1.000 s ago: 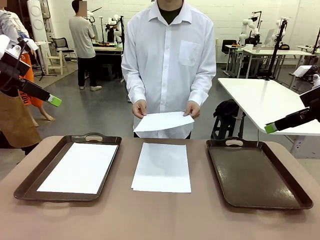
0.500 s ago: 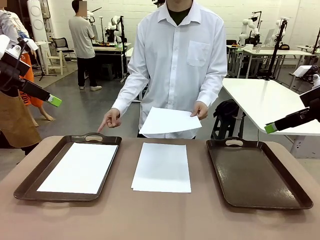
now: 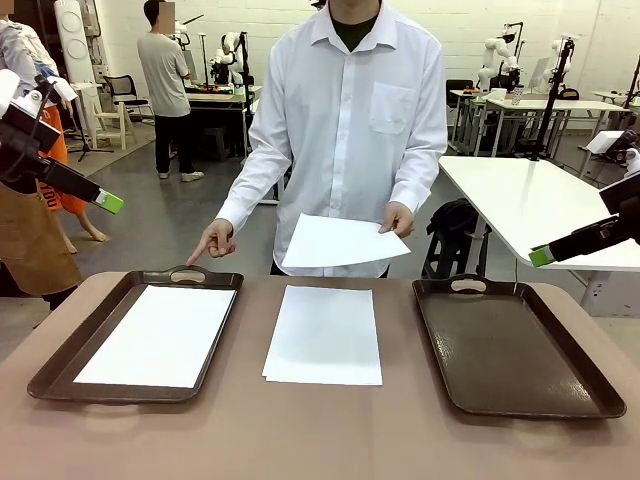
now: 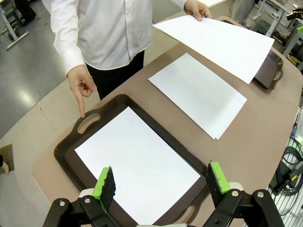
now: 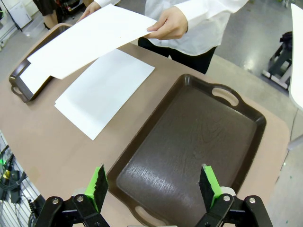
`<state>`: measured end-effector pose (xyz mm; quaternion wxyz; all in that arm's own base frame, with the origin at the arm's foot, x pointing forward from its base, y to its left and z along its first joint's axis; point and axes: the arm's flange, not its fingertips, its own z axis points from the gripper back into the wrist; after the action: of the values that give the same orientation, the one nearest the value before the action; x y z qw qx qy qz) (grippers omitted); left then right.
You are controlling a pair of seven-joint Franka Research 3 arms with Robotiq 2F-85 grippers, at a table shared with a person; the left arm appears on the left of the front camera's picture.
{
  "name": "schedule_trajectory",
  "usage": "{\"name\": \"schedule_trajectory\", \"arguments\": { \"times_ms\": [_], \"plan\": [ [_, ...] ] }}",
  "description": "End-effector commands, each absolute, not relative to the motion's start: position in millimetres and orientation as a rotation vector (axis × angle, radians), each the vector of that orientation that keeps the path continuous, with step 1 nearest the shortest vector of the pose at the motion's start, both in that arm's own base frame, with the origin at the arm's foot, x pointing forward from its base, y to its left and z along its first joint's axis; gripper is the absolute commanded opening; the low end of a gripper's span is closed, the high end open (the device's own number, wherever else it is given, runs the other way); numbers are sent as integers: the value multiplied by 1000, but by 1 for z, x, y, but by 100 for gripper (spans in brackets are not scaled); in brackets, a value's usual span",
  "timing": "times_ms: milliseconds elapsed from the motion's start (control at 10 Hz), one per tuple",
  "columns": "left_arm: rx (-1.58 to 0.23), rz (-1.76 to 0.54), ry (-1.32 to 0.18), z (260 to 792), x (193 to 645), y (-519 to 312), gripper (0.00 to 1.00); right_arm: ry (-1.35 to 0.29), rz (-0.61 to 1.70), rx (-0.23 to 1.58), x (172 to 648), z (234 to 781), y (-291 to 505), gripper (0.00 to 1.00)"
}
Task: Sort the A4 documents.
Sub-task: Receive the A4 Paper.
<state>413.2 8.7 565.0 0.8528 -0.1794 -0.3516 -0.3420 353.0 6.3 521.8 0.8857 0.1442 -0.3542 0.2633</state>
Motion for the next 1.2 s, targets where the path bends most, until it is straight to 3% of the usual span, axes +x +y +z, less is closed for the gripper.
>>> {"name": "schedule_trajectory", "arguments": {
  "times_ms": [0,700,1100],
  "plan": [
    [-374,-729,-743,564,412,9,100,-735,548,312,354,520,7,100],
    [-378,-720,-740,565,413,9,100,-735,548,312,354,520,7,100],
    [-662,-608,-699,525,480,-21,100,-735,548,312,354,520,7,100]
  ]
}}
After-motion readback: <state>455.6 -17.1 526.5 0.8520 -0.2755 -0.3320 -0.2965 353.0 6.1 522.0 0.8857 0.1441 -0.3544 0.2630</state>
